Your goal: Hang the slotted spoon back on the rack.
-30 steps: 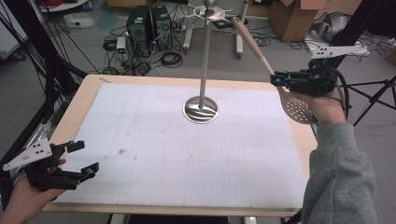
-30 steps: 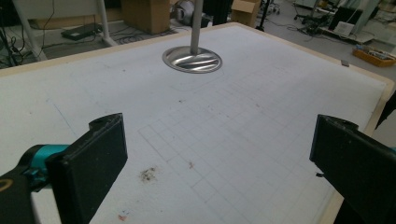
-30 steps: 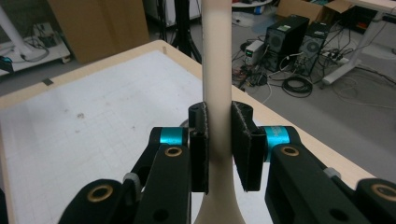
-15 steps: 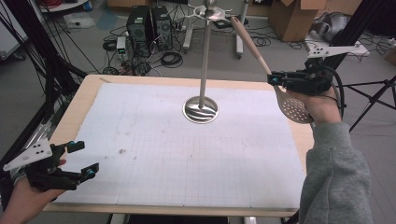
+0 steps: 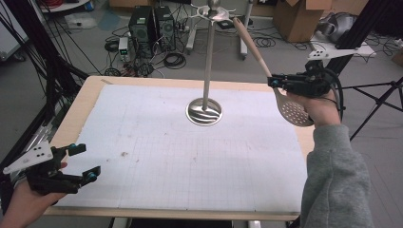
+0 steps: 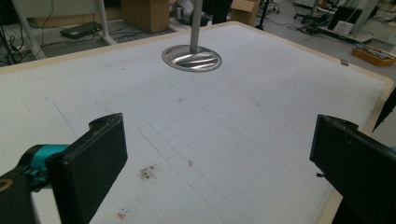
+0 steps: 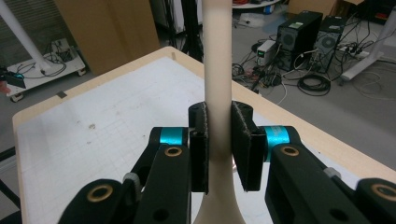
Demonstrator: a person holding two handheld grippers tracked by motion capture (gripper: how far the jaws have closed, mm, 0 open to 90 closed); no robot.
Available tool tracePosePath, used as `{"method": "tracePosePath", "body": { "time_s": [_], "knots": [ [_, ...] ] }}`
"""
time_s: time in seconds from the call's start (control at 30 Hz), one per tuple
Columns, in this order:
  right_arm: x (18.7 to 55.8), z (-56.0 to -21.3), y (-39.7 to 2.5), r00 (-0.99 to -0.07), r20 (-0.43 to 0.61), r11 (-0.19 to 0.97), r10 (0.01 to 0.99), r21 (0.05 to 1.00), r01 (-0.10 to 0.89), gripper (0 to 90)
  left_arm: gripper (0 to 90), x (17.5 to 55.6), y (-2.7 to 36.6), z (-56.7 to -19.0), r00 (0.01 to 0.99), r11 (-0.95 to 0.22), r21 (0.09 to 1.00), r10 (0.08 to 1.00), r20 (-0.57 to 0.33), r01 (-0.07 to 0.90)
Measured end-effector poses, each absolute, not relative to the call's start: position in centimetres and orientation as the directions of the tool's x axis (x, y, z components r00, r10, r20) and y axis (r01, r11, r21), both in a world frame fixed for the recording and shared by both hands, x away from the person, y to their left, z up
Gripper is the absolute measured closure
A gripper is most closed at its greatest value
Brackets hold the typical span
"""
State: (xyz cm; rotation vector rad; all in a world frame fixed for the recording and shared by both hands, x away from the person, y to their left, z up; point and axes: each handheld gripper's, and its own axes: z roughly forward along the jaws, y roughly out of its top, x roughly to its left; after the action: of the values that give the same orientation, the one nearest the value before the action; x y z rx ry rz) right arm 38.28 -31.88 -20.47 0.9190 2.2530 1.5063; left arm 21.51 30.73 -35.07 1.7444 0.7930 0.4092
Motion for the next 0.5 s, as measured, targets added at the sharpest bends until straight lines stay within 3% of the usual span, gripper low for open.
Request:
{"method": "tracePosePath", "body": {
  "time_s": [0.5],
  "knots": [
    [38.8, -21.2, -30.4, -0.767, 0.126, 0.262, 0.629, 0.895, 0.362, 78.2, 4.4, 21.4, 30.8, -35.0, 0.713, -0.149, 0.941, 0.691, -0.121, 0.303]
  ]
}}
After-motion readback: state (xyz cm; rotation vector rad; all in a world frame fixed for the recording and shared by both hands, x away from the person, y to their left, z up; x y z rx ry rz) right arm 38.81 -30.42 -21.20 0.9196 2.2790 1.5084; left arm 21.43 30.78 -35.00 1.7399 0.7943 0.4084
